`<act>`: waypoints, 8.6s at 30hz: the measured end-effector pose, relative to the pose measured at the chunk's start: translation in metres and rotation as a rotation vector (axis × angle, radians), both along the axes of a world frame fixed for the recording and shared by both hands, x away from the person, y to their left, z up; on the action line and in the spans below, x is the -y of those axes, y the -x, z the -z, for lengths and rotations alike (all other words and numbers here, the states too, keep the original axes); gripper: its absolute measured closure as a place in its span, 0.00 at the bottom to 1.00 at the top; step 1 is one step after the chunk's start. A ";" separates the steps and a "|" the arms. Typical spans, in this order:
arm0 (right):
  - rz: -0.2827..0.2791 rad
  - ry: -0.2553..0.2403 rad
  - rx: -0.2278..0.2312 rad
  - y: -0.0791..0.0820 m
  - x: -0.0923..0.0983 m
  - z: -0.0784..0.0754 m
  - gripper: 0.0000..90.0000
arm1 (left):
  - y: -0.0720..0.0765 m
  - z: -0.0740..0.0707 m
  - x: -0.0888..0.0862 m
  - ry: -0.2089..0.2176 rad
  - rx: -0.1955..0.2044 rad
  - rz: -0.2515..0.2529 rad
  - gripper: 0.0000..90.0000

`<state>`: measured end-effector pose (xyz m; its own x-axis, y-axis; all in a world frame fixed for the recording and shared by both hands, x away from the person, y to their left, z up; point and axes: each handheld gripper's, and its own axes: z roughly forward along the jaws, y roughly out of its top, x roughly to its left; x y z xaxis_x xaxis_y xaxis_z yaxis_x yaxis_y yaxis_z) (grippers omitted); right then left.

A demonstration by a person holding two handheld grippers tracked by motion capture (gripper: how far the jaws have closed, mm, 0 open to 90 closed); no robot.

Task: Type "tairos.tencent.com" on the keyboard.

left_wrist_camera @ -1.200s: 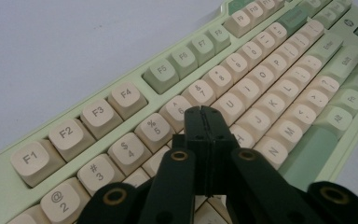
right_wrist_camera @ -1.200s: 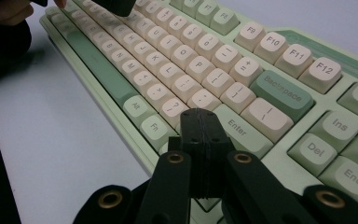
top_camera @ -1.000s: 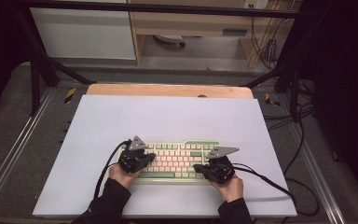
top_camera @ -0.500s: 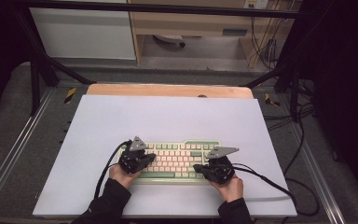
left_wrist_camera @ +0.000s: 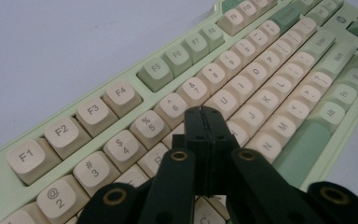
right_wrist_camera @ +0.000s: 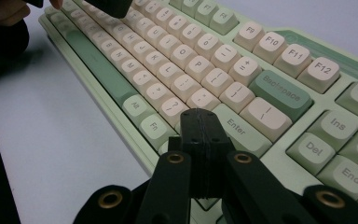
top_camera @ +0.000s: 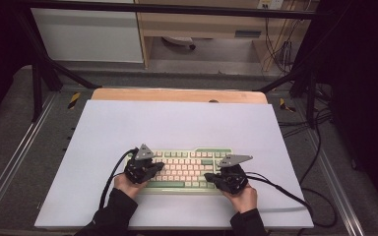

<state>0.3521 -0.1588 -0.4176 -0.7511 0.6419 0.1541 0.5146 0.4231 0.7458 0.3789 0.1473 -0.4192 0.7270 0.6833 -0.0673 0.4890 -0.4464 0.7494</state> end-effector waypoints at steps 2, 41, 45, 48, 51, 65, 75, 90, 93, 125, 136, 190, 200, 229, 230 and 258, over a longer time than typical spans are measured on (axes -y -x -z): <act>0.001 0.001 -0.002 0.000 0.000 0.000 1.00 | 0.001 -0.001 -0.001 0.001 0.002 0.003 1.00; 0.002 -0.002 -0.004 0.000 0.000 0.000 1.00 | 0.005 -0.004 -0.037 0.011 0.011 -0.063 1.00; 0.002 -0.002 -0.005 0.000 -0.001 0.001 1.00 | 0.002 -0.002 -0.036 0.008 0.006 -0.071 1.00; 0.000 -0.001 -0.007 0.000 -0.001 0.001 1.00 | 0.001 -0.001 -0.035 0.005 0.007 -0.073 1.00; 0.001 -0.001 -0.007 0.000 -0.001 0.001 1.00 | -0.001 0.001 -0.034 -0.005 0.005 -0.075 1.00; 0.001 0.000 -0.007 0.000 -0.001 0.000 1.00 | -0.003 0.006 -0.033 -0.008 -0.002 -0.077 1.00; 0.000 0.000 -0.006 0.000 0.000 0.000 1.00 | -0.002 0.008 -0.032 -0.018 -0.004 -0.071 1.00; 0.001 -0.016 -0.002 0.001 0.000 -0.003 1.00 | 0.006 -0.002 -0.038 0.008 0.007 -0.060 1.00; -0.001 -0.018 -0.001 0.001 0.000 -0.003 1.00 | 0.008 -0.002 -0.042 0.013 0.007 -0.062 1.00; -0.068 -0.006 0.005 -0.003 -0.045 -0.008 1.00 | 0.022 -0.001 -0.067 0.039 0.007 -0.070 1.00; -0.081 -0.004 0.002 -0.005 -0.066 -0.006 1.00 | 0.023 -0.001 -0.067 0.042 0.008 -0.068 0.99; -0.102 0.017 0.004 -0.018 -0.103 0.002 1.00 | 0.023 -0.002 -0.067 0.047 0.011 -0.066 0.99; -0.086 0.025 0.027 -0.015 -0.086 -0.009 1.00 | 0.024 -0.003 -0.066 0.047 0.013 -0.062 0.99; -0.001 -0.003 0.015 -0.004 -0.018 -0.007 1.00 | 0.028 -0.002 -0.043 0.031 0.003 -0.006 1.00; 0.002 -0.006 0.013 -0.004 -0.017 -0.006 1.00 | 0.028 -0.001 -0.042 0.029 0.000 -0.002 1.00; 0.031 -0.030 0.002 -0.003 -0.002 -0.003 1.00 | 0.024 0.009 -0.026 0.004 -0.016 0.030 1.00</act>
<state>0.3554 -0.1569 -0.4145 -0.7312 0.6600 0.1726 0.5259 0.3842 0.7588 0.3546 0.1735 -0.4279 0.7460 0.6609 -0.0818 0.4874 -0.4581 0.7434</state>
